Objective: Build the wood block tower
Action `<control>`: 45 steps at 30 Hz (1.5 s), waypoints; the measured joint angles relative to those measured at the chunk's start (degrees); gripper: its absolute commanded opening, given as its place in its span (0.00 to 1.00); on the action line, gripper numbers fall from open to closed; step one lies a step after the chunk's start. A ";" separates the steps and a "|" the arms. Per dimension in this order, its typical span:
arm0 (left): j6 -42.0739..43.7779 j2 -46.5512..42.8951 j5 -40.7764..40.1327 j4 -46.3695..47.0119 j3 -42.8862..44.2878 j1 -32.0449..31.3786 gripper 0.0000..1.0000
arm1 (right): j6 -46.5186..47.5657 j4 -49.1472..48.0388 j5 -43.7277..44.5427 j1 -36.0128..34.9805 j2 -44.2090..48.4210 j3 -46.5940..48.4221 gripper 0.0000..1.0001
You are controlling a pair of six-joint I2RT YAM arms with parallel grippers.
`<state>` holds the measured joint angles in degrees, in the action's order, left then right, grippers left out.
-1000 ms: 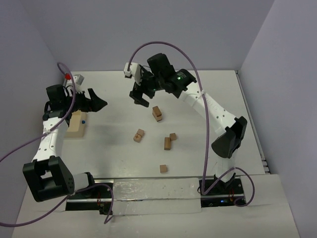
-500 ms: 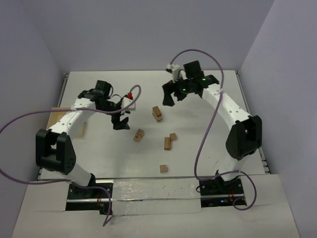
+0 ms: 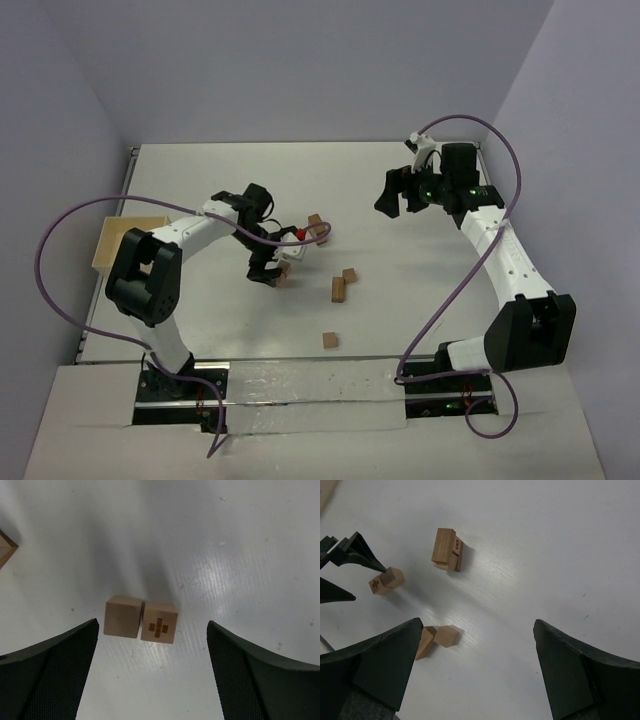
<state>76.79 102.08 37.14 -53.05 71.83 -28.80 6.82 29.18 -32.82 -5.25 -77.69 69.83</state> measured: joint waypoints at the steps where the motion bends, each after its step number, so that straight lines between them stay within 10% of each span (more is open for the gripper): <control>1: -0.05 0.05 -0.44 0.63 -0.06 -0.20 0.96 | -0.15 -0.02 -0.40 0.01 0.00 -0.17 1.00; 33: 0.04 1.24 -7.80 11.71 -5.29 -1.97 0.93 | -0.82 -1.34 -6.01 0.01 -0.71 -0.97 1.00; 45: 0.35 1.24 -8.90 12.10 -6.31 -3.47 0.66 | -0.77 -1.58 -6.96 0.03 -1.55 -2.02 1.00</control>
<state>77.14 103.33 28.24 -40.95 65.53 -32.27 6.04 27.60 -39.78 -5.21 -79.24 67.81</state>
